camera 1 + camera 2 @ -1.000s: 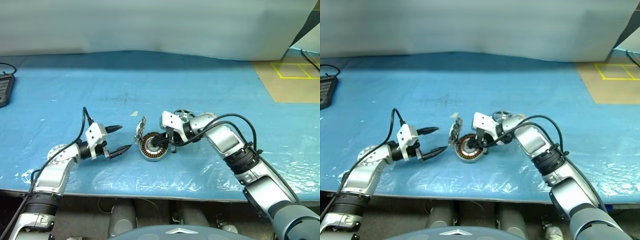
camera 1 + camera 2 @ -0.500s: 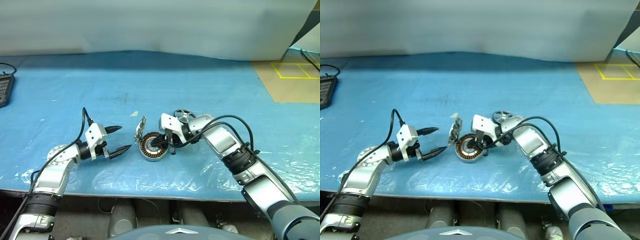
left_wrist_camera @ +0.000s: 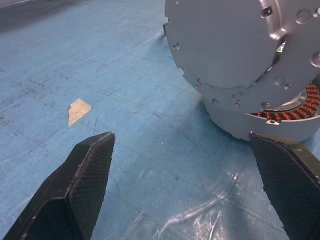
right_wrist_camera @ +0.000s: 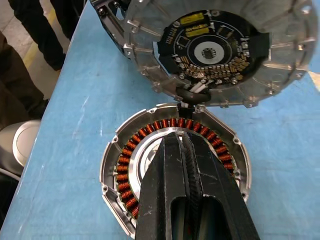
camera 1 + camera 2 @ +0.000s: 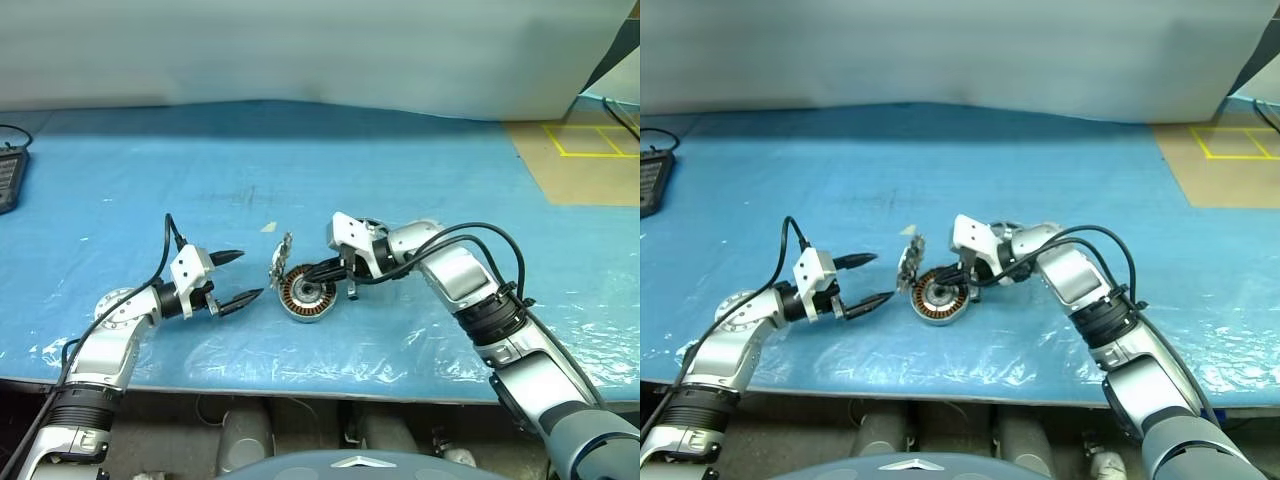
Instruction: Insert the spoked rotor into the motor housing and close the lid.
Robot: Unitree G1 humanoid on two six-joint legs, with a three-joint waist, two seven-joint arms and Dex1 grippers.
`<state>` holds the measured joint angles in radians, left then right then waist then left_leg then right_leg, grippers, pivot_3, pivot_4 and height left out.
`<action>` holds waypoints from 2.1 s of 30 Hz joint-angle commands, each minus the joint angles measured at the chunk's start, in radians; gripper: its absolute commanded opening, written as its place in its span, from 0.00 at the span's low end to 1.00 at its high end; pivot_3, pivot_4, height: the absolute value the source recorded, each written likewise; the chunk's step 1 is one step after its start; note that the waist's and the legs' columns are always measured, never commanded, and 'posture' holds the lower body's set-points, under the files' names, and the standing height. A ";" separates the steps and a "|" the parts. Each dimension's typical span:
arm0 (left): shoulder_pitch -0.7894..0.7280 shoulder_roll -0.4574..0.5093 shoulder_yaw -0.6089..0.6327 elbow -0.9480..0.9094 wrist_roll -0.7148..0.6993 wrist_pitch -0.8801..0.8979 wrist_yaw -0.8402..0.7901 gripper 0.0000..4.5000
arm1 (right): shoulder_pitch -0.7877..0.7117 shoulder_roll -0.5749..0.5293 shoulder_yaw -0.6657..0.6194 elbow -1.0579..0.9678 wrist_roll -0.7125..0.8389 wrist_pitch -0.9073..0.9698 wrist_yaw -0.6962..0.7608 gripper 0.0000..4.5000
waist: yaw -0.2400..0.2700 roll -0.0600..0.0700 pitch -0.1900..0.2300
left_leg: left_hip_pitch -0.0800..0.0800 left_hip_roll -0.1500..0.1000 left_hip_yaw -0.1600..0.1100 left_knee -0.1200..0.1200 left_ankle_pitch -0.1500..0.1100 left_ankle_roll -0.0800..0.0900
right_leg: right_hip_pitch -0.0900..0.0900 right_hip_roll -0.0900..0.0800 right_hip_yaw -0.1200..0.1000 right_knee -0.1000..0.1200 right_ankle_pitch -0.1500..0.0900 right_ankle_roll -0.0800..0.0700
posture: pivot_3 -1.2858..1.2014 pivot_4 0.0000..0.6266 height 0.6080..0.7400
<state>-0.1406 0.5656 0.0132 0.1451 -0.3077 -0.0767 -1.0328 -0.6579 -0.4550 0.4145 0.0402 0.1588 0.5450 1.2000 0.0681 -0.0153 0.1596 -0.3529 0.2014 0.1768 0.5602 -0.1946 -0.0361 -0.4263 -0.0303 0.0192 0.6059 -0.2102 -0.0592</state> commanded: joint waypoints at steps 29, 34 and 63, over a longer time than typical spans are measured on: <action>-0.014 -0.009 0.015 0.016 -0.009 -0.028 -0.008 1.00 | -0.226 -0.178 -0.214 0.567 -0.099 -0.294 0.003 0.43 | 0.000 0.000 0.004 | -0.002 0.001 0.000 0.001 -0.001 0.001 | -0.001 0.001 -0.001 0.001 0.000 -0.002 | 0.52 0.24 1.00; -0.001 -0.012 0.020 0.016 -0.004 -0.041 0.002 1.00 | -0.212 -0.178 -0.203 0.576 -0.116 -0.301 0.037 0.43 | 0.000 0.000 0.004 | -0.006 0.001 0.000 0.002 -0.001 0.001 | -0.004 0.001 -0.002 0.001 0.000 -0.002 | 0.52 0.24 1.00; -0.008 -0.005 0.021 0.031 0.010 -0.054 0.014 1.00 | -0.135 -0.128 -0.187 0.576 -0.162 -0.282 0.025 0.00 | 0.000 0.000 0.004 | -0.012 0.002 0.000 0.006 0.000 0.001 | -0.010 0.001 -0.003 0.004 0.000 -0.002 | 0.52 0.24 1.00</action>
<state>-0.1467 0.5508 0.0146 0.1885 -0.2918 -0.1135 -1.0199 -0.7976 -0.5808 0.2394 0.6514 -0.0108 0.2623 1.2233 0.0683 -0.0154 0.1637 -0.3653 0.2037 0.1769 0.5662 -0.1950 -0.0349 -0.4361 -0.0289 0.0160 0.6102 -0.2099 -0.0617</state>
